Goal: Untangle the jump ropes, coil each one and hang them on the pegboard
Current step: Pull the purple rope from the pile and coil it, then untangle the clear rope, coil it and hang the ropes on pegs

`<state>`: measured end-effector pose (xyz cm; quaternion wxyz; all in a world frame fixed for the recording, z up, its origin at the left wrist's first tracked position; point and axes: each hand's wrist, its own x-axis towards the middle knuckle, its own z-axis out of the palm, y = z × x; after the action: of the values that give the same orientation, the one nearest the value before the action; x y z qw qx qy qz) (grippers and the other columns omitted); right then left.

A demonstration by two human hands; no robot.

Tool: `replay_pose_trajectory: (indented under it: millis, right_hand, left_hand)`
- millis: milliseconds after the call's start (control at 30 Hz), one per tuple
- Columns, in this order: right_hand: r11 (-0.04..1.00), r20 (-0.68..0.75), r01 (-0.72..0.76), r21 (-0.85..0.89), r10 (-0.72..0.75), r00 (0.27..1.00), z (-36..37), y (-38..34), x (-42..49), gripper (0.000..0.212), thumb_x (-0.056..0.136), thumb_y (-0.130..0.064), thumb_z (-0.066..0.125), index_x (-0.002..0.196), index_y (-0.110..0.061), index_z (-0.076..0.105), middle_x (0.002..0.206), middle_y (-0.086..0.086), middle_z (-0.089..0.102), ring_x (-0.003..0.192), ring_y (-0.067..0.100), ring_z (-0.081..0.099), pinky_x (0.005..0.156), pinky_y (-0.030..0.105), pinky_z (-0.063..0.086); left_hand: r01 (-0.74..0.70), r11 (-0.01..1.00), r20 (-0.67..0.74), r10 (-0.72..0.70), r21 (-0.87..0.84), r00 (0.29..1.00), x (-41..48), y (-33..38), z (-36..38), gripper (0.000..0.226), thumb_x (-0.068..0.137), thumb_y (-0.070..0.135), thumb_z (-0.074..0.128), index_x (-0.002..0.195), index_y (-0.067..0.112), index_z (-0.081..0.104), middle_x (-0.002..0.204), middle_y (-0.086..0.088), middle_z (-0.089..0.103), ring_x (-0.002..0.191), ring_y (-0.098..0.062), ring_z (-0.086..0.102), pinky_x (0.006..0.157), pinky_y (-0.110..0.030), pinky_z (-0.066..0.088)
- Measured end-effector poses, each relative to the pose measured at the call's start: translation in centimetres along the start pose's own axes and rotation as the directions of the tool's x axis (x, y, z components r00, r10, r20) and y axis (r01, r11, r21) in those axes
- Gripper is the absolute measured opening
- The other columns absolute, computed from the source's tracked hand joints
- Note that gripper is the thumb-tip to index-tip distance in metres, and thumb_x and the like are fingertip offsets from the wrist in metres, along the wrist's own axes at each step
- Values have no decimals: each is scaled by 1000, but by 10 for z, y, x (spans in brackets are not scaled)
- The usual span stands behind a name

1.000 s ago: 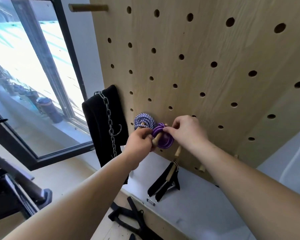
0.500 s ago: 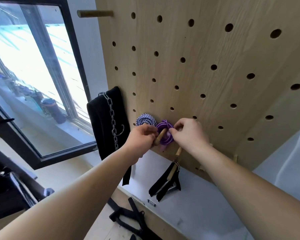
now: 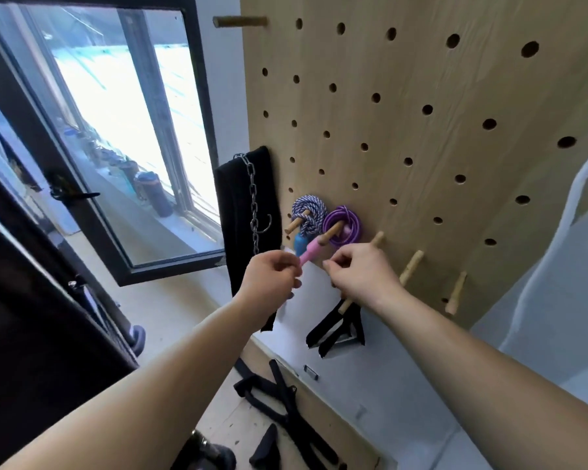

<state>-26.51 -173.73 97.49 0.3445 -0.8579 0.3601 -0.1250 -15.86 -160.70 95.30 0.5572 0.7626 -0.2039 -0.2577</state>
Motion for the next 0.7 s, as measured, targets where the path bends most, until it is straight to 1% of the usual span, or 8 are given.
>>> replay_pose_trajectory:
  millis: [133, 200, 267, 367, 433, 500, 600, 700]
  right_hand:
    - [1000, 202, 16, -15, -13, 979, 37, 1, -38, 28, 93, -32, 66, 73, -13, 69, 69, 7, 74, 62, 28, 73, 69, 50, 65]
    - [999, 282, 3, -34, 7, 959, 58, 3, -63, 27, 95, -33, 65, 75, -14, 69, 71, 7, 75, 62, 26, 75, 64, 45, 65]
    - [999, 351, 0, -54, 19, 936, 79, 5, -89, 26, 96, -34, 63, 79, -15, 69, 74, 5, 75, 64, 23, 75, 60, 35, 60]
    - [994, 469, 34, -108, 20, 883, 114, 8, -125, 23, 97, -35, 61, 84, -18, 69, 80, 6, 77, 69, 23, 76, 60, 30, 54]
    - [983, 588, 74, -167, 39, 808, 140, 12, -146, 22, 97, -37, 63, 87, -18, 70, 84, 8, 77, 72, 23, 75, 55, 28, 51]
    - [964, 706, 148, -223, 55, 706, 166, 13, -167, 24, 97, -40, 64, 91, -17, 70, 85, 7, 77, 71, 21, 73, 52, 25, 49]
    - [912, 826, 327, -248, 23, 564, 209, 6, -200, 24, 99, -41, 63, 98, -18, 70, 89, -1, 72, 79, 17, 71, 63, 26, 52]
    - [815, 918, 539, -214, -21, 396, 252, -2, -241, 30, 100, -42, 58, 96, -16, 72, 90, 4, 74, 80, 22, 70, 71, 34, 59]
  left_hand:
    - [59, 997, -43, -61, -42, 997, -53, -45, -11, 23, 96, 1, 55, 101, 15, 73, 99, -13, 76, 71, -14, 69, 66, -32, 59]
    - [90, 995, -75, -93, -47, 993, -84, -72, -19, 20, 97, 6, 58, 104, 17, 73, 98, -8, 76, 73, -13, 71, 69, -32, 58]
    - [122, 992, -104, -125, -32, 987, -114, -100, -29, 20, 96, 11, 59, 110, 17, 73, 96, -3, 77, 77, -15, 73, 77, -37, 61]
    - [156, 987, -113, -152, 26, 982, -159, -142, -45, 20, 95, 22, 61, 110, 26, 74, 95, 8, 76, 84, -12, 73, 81, -37, 62]
    - [197, 977, -103, -188, 77, 977, -193, -170, -53, 18, 96, 25, 62, 108, 30, 74, 92, 12, 74, 84, -7, 70, 80, -31, 60]
    - [254, 962, -108, -243, 104, 964, -230, -199, -60, 17, 97, 25, 62, 107, 30, 75, 93, 11, 75, 87, -8, 71, 83, -31, 61]
    - [370, 925, -150, -354, 92, 923, -287, -244, -69, 19, 96, 22, 61, 106, 25, 76, 93, 8, 76, 87, -7, 71, 83, -27, 60]
    - [494, 869, -252, -473, 23, 844, -347, -282, -73, 16, 96, 18, 60, 100, 25, 74, 89, 11, 72, 83, -5, 66, 71, -14, 50]
